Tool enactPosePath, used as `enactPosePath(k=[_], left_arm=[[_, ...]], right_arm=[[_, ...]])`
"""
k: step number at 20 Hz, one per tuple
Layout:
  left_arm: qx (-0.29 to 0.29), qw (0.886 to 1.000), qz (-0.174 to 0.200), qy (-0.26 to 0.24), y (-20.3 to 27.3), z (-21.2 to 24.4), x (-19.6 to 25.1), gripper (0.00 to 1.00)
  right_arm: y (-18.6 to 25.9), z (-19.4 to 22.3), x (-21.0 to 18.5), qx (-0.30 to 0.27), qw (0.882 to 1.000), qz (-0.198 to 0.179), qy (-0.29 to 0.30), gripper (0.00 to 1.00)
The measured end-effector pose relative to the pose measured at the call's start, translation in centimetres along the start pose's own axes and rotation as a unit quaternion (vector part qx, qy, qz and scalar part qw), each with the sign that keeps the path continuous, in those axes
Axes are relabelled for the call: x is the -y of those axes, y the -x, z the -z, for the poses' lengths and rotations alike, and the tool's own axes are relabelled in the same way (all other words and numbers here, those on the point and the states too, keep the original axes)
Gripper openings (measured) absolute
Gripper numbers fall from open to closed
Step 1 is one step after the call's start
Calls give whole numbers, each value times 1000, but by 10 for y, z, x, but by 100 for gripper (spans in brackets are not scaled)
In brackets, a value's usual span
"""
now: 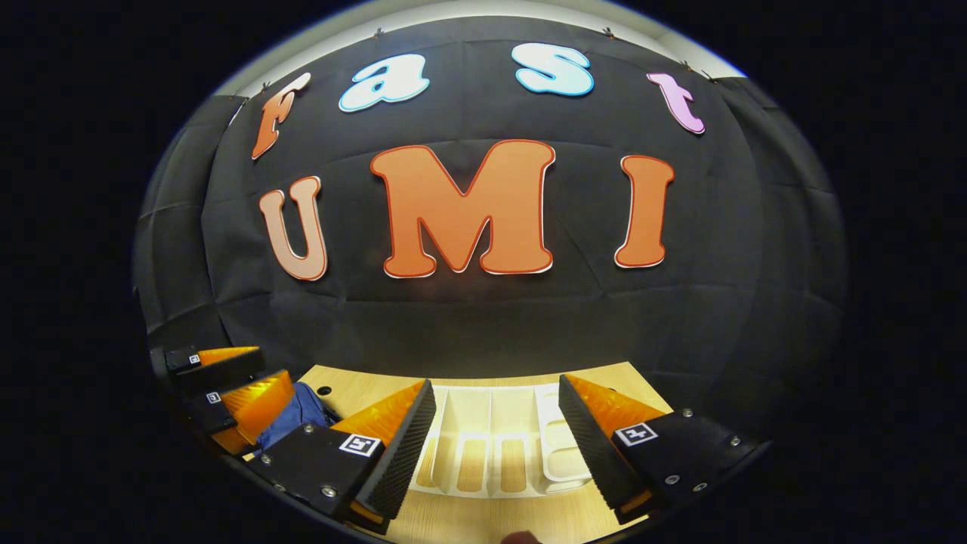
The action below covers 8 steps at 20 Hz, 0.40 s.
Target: Open the schoolbag, grab two books from the bookshelf and put them into the schoolbag.
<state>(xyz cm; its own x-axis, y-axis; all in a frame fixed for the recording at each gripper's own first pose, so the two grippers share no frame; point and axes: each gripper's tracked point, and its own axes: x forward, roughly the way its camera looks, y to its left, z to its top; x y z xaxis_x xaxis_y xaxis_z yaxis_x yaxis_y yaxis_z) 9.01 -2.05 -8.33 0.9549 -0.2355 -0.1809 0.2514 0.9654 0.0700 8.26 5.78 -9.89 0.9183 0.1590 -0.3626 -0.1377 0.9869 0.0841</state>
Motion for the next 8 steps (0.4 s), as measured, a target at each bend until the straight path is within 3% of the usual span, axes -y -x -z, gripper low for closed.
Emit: enactPosePath(k=[1,3,8], left_arm=[[24,1000,0,7,-3,-12,3,82],[36,999,-11,8,-4,-14,4,99],[67,996,-55,15,7,-26,-2,99]], right_arm=[[3,-1,0,6,1000,-1,1,97],[9,-3,4,20,1000,-1,3,97],[23,-2,12,38,999,-4,1,97]])
